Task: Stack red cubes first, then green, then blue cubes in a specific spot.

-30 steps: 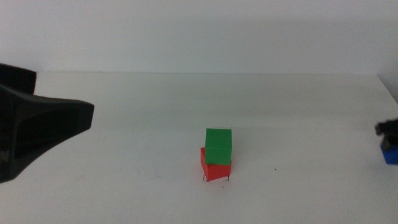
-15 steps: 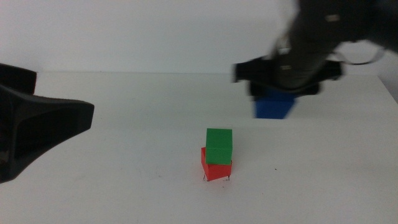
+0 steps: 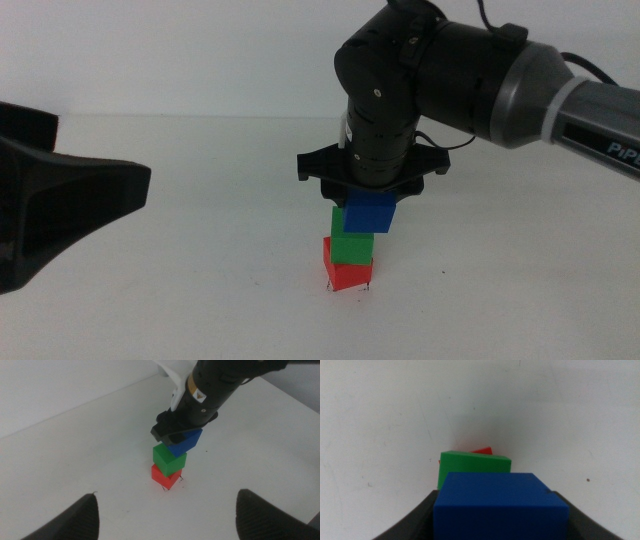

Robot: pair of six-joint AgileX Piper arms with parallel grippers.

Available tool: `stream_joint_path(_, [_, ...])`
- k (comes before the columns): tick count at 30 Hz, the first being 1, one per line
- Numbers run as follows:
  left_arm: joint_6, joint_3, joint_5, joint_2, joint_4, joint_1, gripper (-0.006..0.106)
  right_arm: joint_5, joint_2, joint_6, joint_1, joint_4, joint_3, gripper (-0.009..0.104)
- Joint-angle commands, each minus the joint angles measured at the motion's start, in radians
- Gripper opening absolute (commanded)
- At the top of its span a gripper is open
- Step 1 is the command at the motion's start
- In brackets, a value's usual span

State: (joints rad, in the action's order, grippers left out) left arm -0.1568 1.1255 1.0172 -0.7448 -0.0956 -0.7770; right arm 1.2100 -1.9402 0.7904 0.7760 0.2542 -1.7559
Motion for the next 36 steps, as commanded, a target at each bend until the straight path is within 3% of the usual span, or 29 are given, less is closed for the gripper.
stream_joint_path(1, [0.002, 0.004, -0.005, 0.002, -0.001, -0.001, 0.094, -0.011, -0.005, 0.015, 0.003, 0.005, -0.01, 0.008])
stream_joint_path(21, [0.0, 0.004, -0.005, 0.002, -0.001, -0.001, 0.094, -0.078, -0.064, 0.031, 0.014, 0.024, -0.01, 0.008])
stream_joint_path(23, [0.0, 0.004, -0.005, 0.002, -0.001, -0.001, 0.094, -0.078, -0.064, 0.031, 0.014, 0.024, -0.01, 0.012])
stream_joint_path(25, [0.002, 0.004, -0.005, 0.002, -0.001, -0.001, 0.094, -0.078, -0.064, 0.031, 0.014, 0.028, -0.01, 0.027])
stream_joint_path(26, [0.002, 0.004, -0.005, 0.002, -0.001, -0.001, 0.094, -0.082, -0.068, 0.031, 0.014, 0.03, -0.01, 0.048])
stream_joint_path(29, [0.002, 0.004, -0.005, 0.002, -0.001, -0.001, 0.094, -0.084, -0.072, 0.031, 0.014, 0.034, -0.01, 0.068])
stream_joint_path(34, [0.002, 0.004, -0.005, 0.002, -0.001, -0.001, 0.094, -0.121, -0.057, 0.031, 0.014, 0.06, -0.01, 0.092])
stream_joint_path(36, [0.0, 0.004, -0.005, 0.002, -0.001, -0.001, 0.094, -0.12, -0.018, 0.031, 0.014, 0.07, -0.01, 0.093])
